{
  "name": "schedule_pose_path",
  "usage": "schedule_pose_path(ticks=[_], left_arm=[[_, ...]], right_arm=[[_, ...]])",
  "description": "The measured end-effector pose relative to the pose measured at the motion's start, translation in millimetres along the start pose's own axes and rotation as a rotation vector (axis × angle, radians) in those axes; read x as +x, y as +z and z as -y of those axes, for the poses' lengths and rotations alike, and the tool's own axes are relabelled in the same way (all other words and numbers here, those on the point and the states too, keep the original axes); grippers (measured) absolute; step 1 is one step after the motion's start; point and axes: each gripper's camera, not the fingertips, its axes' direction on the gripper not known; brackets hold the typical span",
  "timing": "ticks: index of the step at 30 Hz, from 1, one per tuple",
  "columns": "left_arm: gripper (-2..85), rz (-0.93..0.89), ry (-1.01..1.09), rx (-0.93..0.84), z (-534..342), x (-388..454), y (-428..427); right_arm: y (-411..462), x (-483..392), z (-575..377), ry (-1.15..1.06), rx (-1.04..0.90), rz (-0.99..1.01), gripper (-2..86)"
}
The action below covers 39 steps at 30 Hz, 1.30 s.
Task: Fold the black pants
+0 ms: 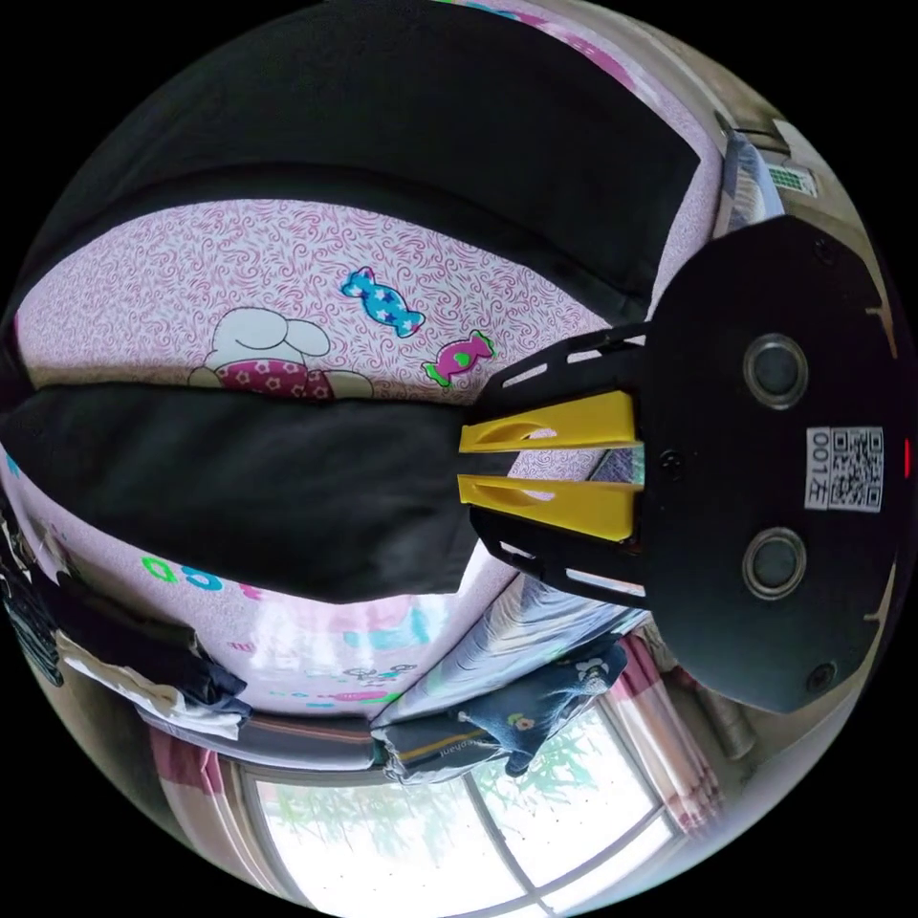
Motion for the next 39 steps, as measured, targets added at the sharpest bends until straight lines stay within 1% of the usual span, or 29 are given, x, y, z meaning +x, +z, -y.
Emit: schedule_pose_path(ticks=[5, 7, 9, 12, 16, 20, 24, 32, 34, 35, 39], left_arm=[[-1.0, -0.013, 0.069, 0.000, 2.2, -12.6, -32.6], [-0.5, -0.041, 0.072, 0.013, 0.6, -20.1, -48.5], [0.6, -0.121, 0.058, 0.024, -2.1, -31.2, -68.6], [1.2, -0.169, 0.029, 0.015, -2.0, -42.4, -86.3], [1.5, -0.204, 0.046, 0.005, 5.0, -50.5, -105.8], [1.6, -0.217, 0.122, -0.009, 11.4, -54.7, -127.5], [1.7, -0.210, 0.095, -0.029, 20.6, -62.4, -141.6], [-0.6, -0.168, 0.138, -0.037, 41.4, -60.0, -178.0], [-0.6, -0.169, 0.093, -0.021, 44.7, -71.4, -190.8], [-0.6, -0.181, 0.039, 0.000, 45.5, -85.5, -200.3], [-0.6, -0.221, -0.200, 0.099, 48.4, -159.1, -226.6]], right_arm=[[-14.7, 15.0, 7.4, 0.002, 0.001, 0.016, 1.3], [-21.0, 22.5, 8.6, 0.016, 0.010, 0.031, 1.0], [-25.0, 27.3, 9.1, 0.024, 0.017, 0.036, 0.9], [-30.0, 34.6, 10.1, 0.039, 0.024, 0.047, 0.8], [-35.0, 40.7, 10.7, 0.038, 0.021, 0.057, 0.8], [-38.7, 45.1, 9.8, 0.031, 0.016, 0.064, 0.8], [-40.0, 49.7, 8.7, 0.034, 0.006, 0.063, 0.8], [-42.5, 54.7, -2.0, 0.035, -0.010, 0.072, 0.5], [-48.3, 61.1, -10.4, 0.060, 0.011, 0.078, 0.5], [-50.4, 64.7, -13.4, 0.079, 0.024, 0.084, 0.5], [-60.5, 105.2, -41.7, 0.293, 0.148, 0.145, 0.5]])
